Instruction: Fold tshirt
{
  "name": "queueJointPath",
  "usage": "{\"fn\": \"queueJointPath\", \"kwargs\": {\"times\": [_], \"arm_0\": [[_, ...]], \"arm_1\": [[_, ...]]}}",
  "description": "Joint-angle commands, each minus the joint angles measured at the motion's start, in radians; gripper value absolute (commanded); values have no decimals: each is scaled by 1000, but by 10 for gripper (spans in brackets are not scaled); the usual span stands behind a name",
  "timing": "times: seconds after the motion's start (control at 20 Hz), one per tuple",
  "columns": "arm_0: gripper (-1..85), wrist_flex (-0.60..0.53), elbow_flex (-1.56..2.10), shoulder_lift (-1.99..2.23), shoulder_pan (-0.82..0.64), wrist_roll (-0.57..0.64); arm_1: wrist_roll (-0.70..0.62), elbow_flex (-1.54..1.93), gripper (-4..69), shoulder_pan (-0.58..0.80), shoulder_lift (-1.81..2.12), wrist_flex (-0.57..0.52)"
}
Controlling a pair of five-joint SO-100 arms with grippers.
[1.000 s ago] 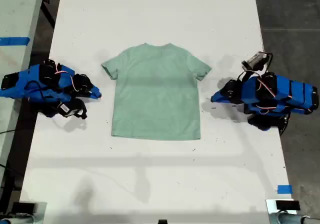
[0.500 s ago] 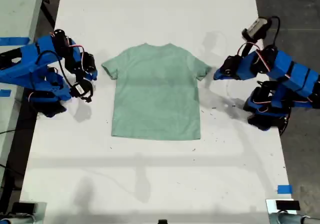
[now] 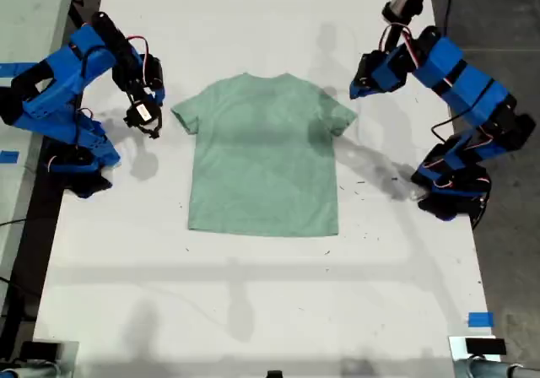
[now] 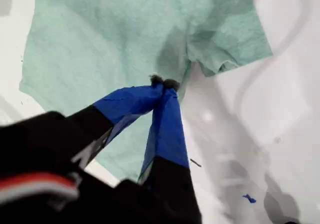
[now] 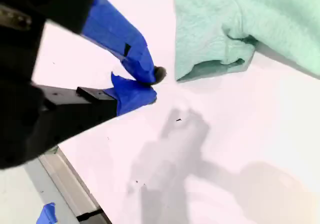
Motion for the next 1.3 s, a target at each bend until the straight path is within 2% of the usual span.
{"fn": "queueJointPath", "kwargs": {"times": [0.0, 0.2, 0.25, 0.35, 0.4, 0.5, 1.0, 1.25], "arm_0": [[1, 3, -121, -75, -34, 34], [1, 0, -146, -109, -35, 38], [1, 0, -143, -109, -35, 38], [1, 0, -141, -110, -34, 38], [1, 0, -141, -114, -34, 38], [1, 0, -141, -117, -31, 38], [1, -14, -143, -132, -11, 34], [1, -23, -141, -141, -2, 29]], "arm_1": [[-54, -190, -18, 46, -74, 40], [-143, -239, -18, 103, -100, 86], [-169, -215, 8, 114, -95, 86], [-201, -156, 144, 129, -91, 71], [-215, -118, 169, 141, -87, 52], [-245, -26, 208, 160, -81, -6], [-367, 425, 219, 224, -150, -456], [-422, 423, 226, 258, -321, -581]]}}
